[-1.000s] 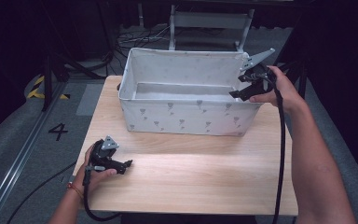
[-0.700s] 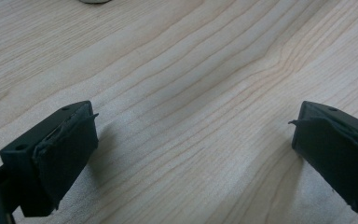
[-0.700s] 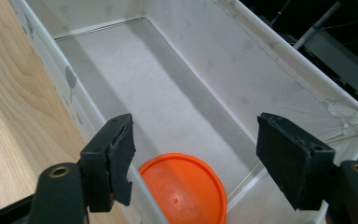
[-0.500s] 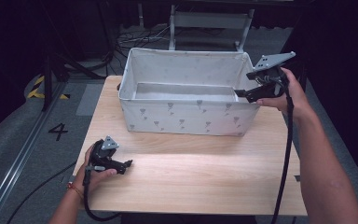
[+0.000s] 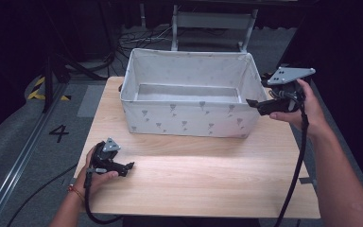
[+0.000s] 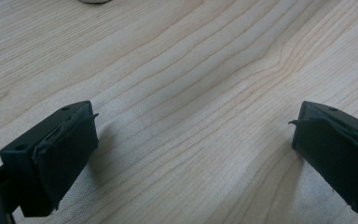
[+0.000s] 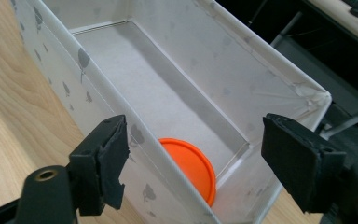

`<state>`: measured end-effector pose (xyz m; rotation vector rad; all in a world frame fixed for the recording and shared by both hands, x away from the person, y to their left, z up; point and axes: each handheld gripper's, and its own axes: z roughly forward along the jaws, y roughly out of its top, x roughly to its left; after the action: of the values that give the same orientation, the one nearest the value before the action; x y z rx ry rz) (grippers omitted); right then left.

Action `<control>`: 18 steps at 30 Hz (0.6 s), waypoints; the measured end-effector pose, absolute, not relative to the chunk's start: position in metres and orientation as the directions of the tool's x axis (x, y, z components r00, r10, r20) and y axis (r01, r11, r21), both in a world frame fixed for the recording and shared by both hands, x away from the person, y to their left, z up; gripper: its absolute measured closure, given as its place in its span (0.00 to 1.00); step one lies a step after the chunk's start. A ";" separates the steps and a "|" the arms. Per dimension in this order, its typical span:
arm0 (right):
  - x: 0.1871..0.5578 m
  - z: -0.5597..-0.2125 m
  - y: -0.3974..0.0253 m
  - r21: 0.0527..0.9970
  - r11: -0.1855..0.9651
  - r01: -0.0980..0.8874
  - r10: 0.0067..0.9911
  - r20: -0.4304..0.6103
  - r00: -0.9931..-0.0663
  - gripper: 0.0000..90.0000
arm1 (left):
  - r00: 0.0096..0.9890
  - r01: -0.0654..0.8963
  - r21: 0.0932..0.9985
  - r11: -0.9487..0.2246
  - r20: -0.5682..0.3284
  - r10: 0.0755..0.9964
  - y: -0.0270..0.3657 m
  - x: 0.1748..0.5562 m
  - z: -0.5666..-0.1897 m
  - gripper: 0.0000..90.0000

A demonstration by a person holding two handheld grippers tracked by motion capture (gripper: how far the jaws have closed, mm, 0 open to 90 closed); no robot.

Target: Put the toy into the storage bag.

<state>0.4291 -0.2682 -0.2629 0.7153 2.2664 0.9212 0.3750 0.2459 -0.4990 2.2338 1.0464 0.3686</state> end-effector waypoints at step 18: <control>0.390 -0.309 -0.289 0.700 0.653 0.290 0.656 -0.332 -0.677 0.21 | 0.644 0.587 0.652 -0.481 -0.016 0.765 0.246 0.375 -0.499 0.01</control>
<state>0.3895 -0.2889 -0.3092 0.7318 2.2926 0.8337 0.3750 0.2459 -0.4990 2.2331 1.0469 0.3682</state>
